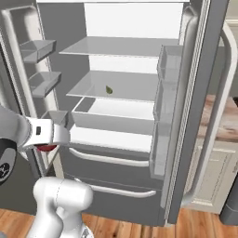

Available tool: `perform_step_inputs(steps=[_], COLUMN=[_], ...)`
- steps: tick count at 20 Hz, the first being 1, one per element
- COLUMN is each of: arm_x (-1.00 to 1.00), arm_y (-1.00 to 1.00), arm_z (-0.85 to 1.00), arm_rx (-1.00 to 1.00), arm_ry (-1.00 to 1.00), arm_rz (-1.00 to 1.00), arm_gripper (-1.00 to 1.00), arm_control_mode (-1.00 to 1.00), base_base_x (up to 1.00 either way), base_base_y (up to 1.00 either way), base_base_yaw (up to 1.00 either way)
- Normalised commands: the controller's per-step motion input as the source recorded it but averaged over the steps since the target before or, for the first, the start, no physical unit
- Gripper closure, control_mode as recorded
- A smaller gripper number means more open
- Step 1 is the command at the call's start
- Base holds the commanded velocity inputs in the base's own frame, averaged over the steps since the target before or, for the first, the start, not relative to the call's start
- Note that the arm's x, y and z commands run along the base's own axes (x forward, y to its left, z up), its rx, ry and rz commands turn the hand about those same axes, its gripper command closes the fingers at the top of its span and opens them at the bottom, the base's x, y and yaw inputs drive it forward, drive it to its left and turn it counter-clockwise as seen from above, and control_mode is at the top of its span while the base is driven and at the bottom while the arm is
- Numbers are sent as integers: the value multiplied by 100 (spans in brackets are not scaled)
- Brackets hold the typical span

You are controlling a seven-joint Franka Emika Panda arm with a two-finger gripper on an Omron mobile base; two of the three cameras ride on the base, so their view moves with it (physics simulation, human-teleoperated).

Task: Grab the lemon wedge and onion from the fridge, place them in the blender, close the lid, and turn on the blender to create a marinade.

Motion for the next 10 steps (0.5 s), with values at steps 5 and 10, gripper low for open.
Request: perform_step_inputs(steps=[5, 10], arm_x=[0, 0], arm_y=[0, 0], arm_z=[0, 0], arm_rx=[0, 0], arm_ry=[0, 0], arm_rz=[0, 0], arm_gripper=[100, 100], arm_control_mode=[100, 100], base_base_x=[-59, -47], base_base_y=[-8, 0], base_base_yaw=[7, 5])
